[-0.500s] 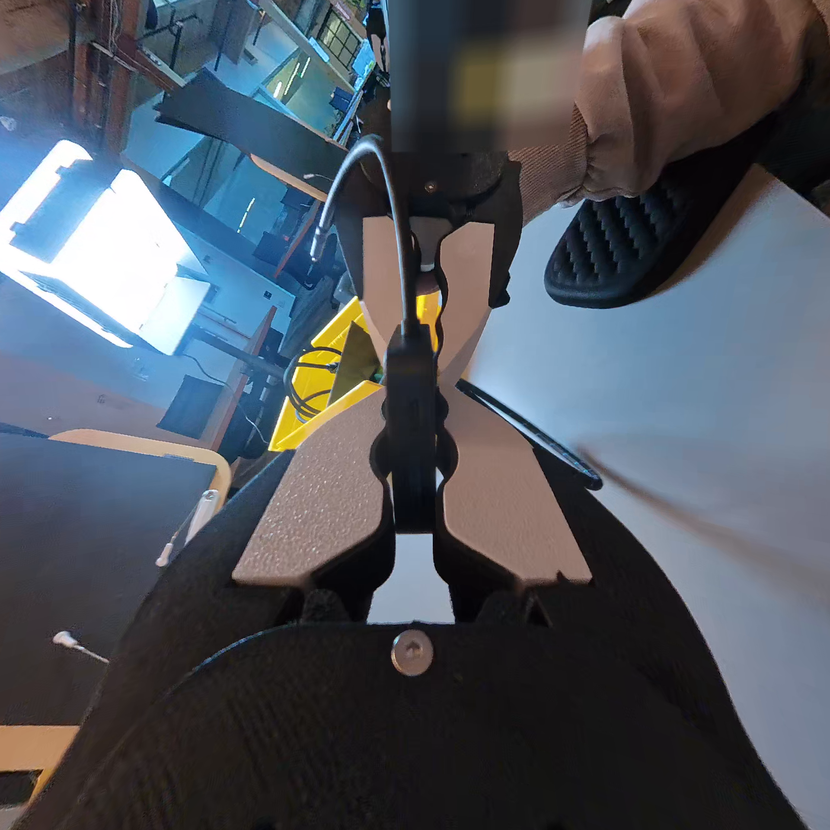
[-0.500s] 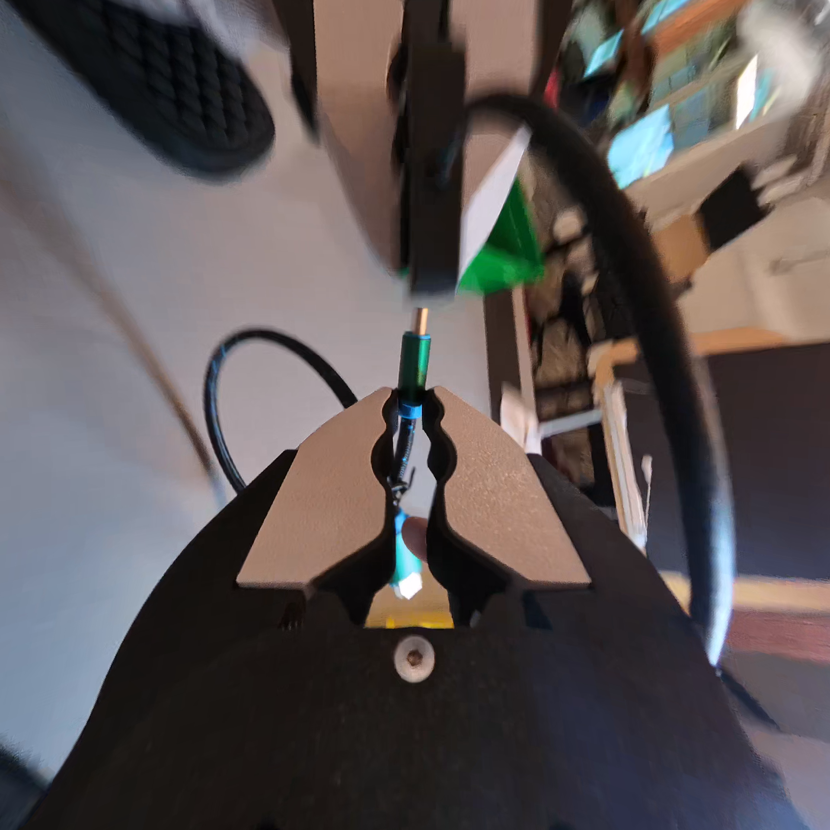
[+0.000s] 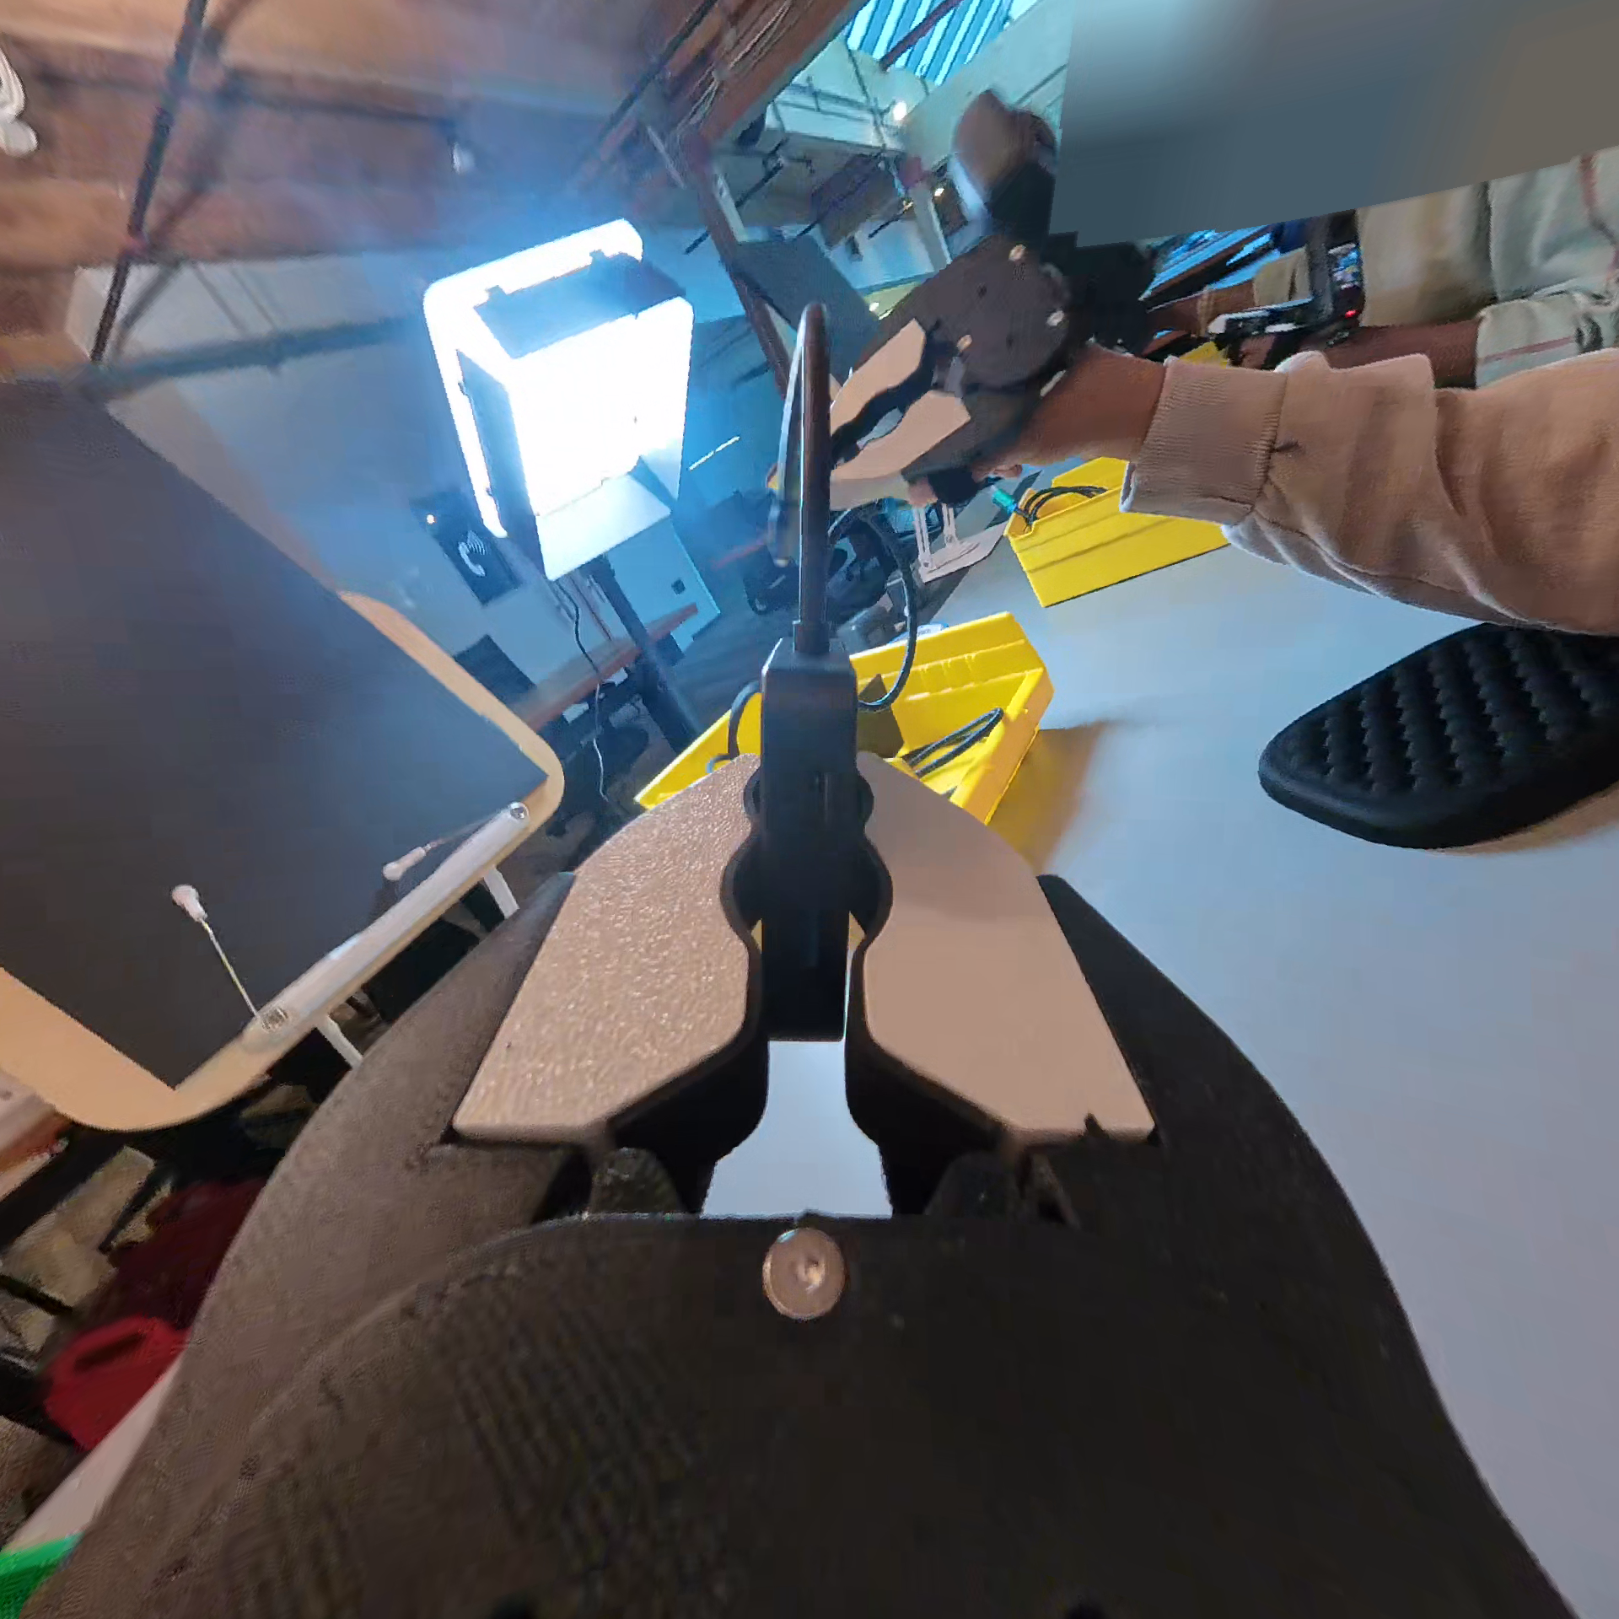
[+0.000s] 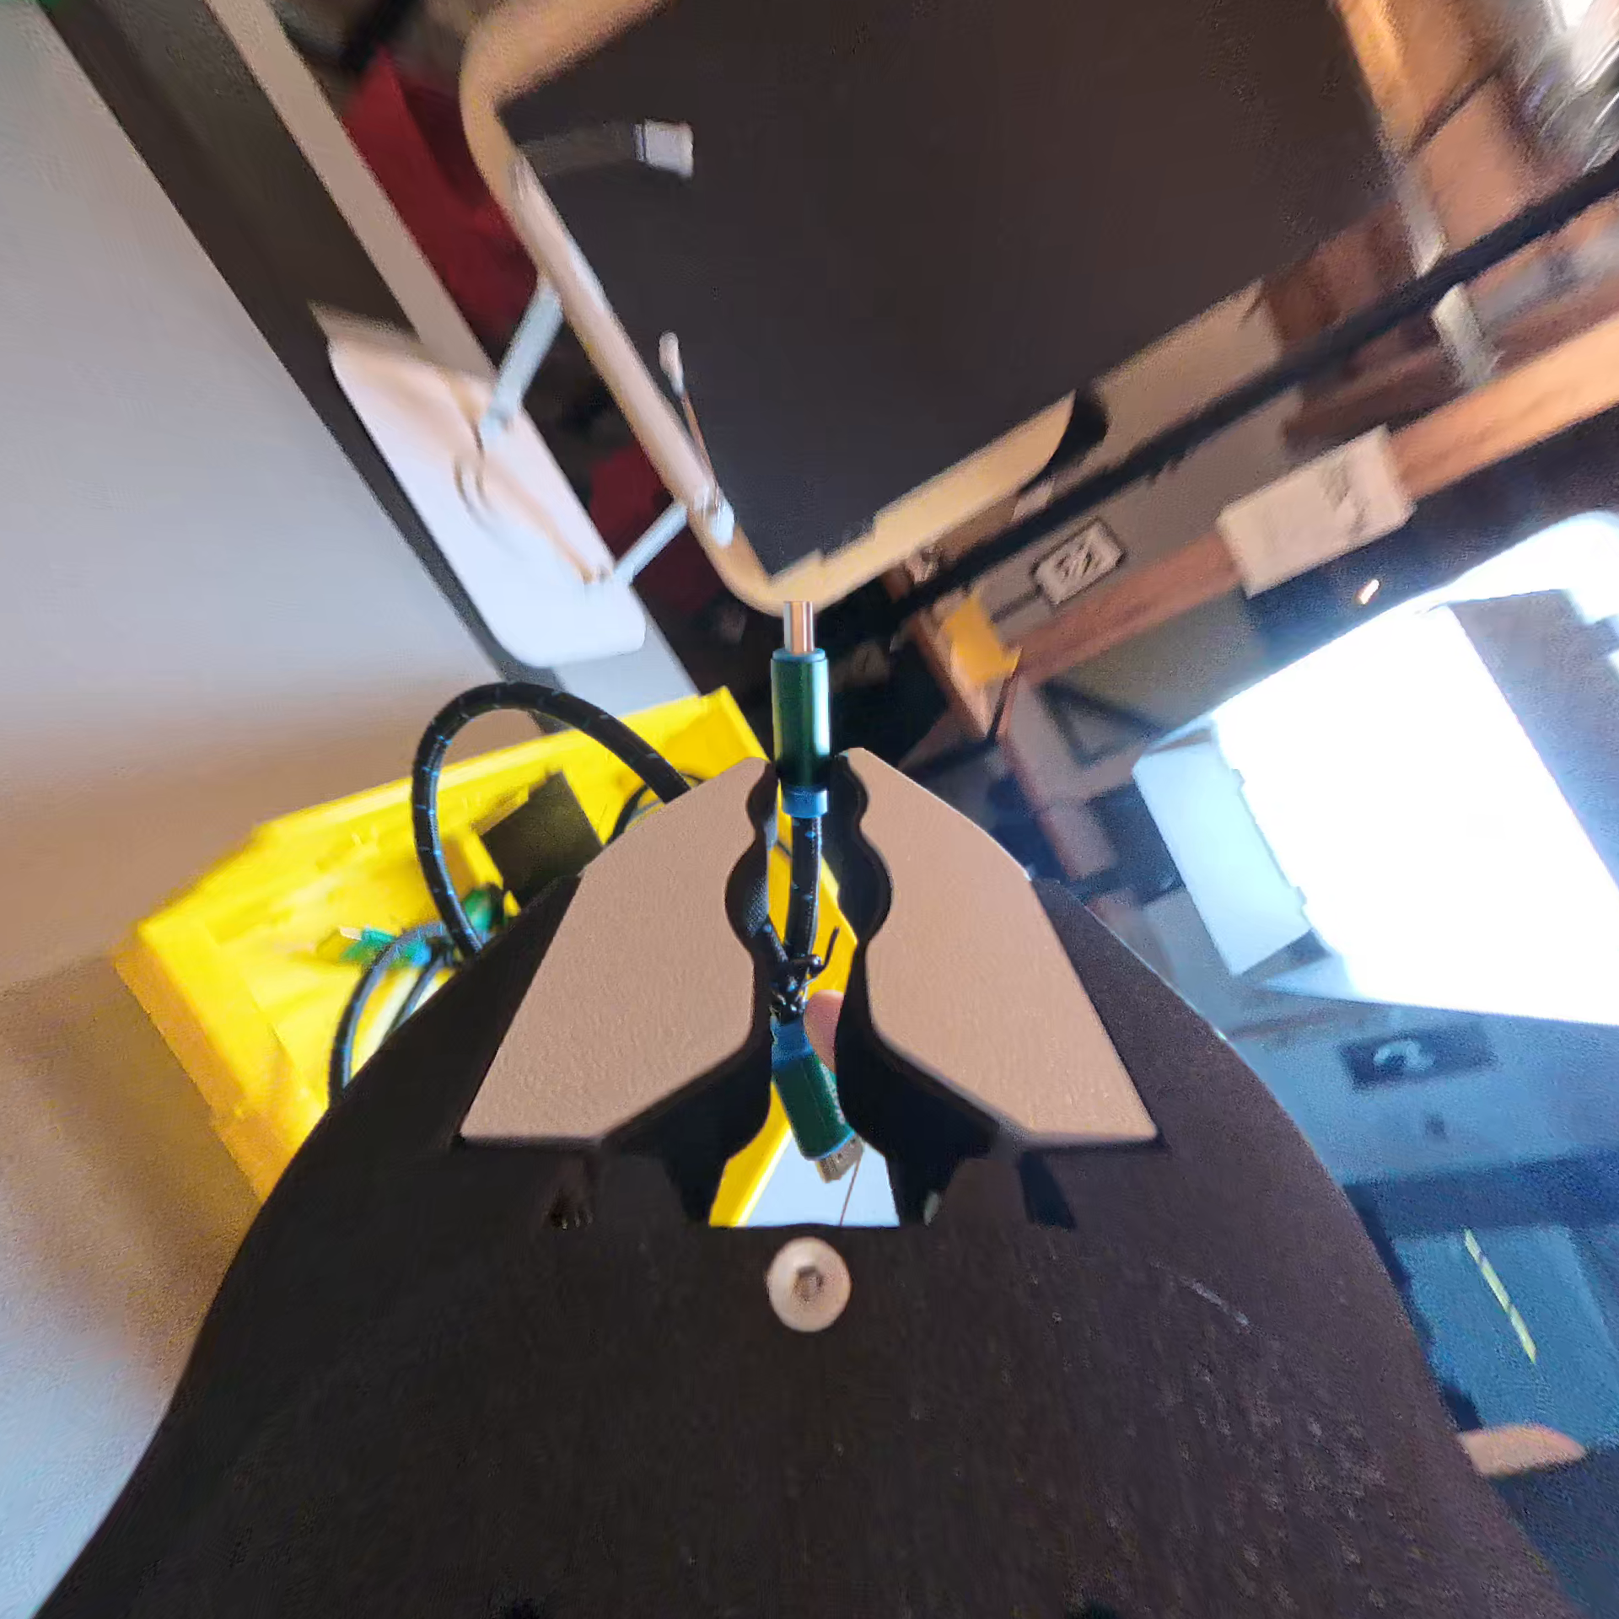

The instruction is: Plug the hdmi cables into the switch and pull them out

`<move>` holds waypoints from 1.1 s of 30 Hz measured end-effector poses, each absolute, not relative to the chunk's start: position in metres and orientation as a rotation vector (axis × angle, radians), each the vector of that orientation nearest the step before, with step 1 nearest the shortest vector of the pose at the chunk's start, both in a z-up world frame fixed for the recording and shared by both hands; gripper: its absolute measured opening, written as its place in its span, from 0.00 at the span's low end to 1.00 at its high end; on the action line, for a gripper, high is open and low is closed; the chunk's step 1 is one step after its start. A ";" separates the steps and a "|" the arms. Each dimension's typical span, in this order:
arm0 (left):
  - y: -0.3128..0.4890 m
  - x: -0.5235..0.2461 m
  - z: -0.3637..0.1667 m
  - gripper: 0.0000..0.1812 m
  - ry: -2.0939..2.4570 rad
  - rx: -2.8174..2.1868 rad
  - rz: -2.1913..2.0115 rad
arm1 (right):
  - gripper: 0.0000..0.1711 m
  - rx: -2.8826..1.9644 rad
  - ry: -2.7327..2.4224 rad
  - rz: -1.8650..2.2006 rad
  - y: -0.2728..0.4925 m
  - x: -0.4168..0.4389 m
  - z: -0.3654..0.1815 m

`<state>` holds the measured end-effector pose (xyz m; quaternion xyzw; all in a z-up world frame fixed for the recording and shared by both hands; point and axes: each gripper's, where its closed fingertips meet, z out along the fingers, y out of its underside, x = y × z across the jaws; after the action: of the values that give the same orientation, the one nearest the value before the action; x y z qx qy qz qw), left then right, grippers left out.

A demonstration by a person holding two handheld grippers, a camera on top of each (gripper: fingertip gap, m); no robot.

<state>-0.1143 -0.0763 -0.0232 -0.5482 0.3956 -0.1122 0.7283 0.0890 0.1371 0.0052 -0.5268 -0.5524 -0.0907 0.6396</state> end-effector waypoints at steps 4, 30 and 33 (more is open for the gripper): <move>-0.072 -0.115 -0.027 0.08 0.829 -1.222 -0.325 | 0.06 -1.679 -1.297 -0.121 0.192 0.106 -0.082; -0.053 -0.086 -0.082 0.08 0.918 -1.379 -0.396 | 0.28 -1.146 -1.475 0.753 0.038 0.022 0.009; -0.051 -0.082 -0.096 0.08 0.973 -1.414 -0.347 | 0.30 -1.016 -1.783 0.669 -0.023 -0.006 -0.021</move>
<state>-0.0818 -0.0506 -0.0956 -0.6202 0.4265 -0.1523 0.6405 -0.0065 -0.0228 -0.0214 -0.4151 -0.7282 0.2734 0.4718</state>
